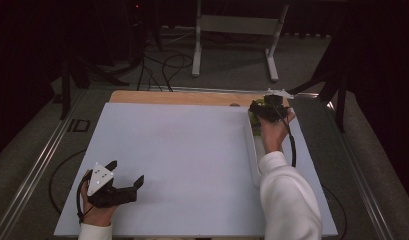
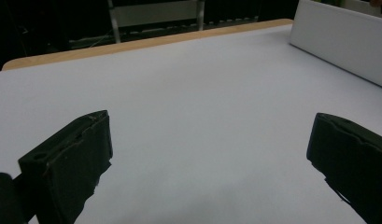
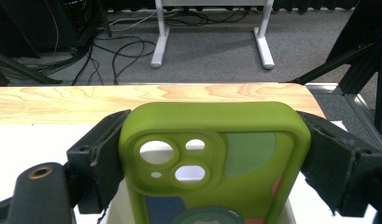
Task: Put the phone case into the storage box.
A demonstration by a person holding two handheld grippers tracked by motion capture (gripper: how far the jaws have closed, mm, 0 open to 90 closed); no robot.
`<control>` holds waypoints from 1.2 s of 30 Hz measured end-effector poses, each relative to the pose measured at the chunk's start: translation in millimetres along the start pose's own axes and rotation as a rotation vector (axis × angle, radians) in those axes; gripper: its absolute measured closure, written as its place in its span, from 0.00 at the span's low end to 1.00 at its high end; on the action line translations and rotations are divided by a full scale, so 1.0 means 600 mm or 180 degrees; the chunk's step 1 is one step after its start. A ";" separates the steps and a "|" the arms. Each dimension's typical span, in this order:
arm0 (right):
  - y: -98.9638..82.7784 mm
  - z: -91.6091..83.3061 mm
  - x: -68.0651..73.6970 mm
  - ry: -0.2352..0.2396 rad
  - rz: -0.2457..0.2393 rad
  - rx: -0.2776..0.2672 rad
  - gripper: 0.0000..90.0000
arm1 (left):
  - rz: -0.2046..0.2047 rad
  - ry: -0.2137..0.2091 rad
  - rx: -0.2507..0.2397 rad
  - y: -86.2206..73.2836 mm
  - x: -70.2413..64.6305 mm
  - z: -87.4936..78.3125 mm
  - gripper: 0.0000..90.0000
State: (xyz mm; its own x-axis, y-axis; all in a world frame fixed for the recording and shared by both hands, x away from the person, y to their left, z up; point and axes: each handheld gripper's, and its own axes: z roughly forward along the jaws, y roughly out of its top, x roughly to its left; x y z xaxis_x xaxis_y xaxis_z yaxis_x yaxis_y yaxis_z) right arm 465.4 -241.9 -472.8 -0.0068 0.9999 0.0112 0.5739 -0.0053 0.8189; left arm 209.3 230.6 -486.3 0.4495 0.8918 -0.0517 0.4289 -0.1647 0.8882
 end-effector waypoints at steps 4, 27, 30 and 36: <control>-0.001 0.001 0.001 0.0013 -0.0019 -0.0004 0.17 | -0.0002 0.0003 0.0000 0.000 0.000 0.000 0.01; 0.001 0.007 0.001 0.0092 -0.0044 -0.0028 0.13 | -0.0004 0.0000 0.0002 -0.001 0.001 -0.001 0.01; 0.001 0.009 -0.001 0.0095 -0.0007 -0.0005 0.09 | -0.0002 0.0001 0.0003 -0.001 0.001 -0.001 0.01; 0.003 0.008 -0.001 0.0156 -0.0034 -0.0029 0.08 | -0.0024 0.0008 -0.0012 -0.001 0.003 -0.003 0.01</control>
State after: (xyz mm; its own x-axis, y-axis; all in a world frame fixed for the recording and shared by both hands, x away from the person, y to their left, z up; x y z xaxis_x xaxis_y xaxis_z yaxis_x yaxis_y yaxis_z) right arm 470.3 -242.7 -473.8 -0.0531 0.9981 0.0304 0.5661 0.0049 0.8243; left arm 208.6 232.8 -486.2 0.4445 0.8940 -0.0572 0.4293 -0.1565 0.8895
